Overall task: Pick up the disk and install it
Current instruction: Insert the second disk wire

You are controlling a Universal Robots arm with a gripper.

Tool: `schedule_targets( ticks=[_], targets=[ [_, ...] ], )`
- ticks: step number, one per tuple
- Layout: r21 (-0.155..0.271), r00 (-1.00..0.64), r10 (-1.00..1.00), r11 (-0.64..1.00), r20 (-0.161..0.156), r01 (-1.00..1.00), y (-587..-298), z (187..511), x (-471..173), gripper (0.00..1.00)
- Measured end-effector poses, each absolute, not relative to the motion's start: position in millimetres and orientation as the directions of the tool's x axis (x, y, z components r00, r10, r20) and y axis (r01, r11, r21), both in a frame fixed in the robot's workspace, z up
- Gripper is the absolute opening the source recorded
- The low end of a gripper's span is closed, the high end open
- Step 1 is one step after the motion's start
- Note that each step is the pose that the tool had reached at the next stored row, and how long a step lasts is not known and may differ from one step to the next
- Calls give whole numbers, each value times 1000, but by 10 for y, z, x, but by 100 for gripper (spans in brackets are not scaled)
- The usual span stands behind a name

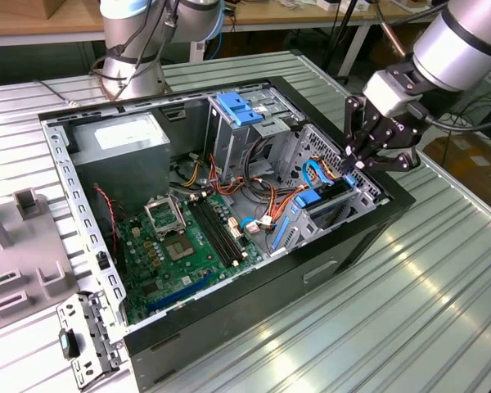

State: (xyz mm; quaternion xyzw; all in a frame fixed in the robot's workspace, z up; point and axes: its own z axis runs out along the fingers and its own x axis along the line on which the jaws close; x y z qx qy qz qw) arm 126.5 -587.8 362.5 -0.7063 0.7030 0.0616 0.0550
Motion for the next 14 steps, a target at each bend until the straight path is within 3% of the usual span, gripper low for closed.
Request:
schedule_targets(
  ticks=[14],
  targets=[
    [9,4,-986,-5,-165,-1000,-5878,3735,1392,11]
  ],
)
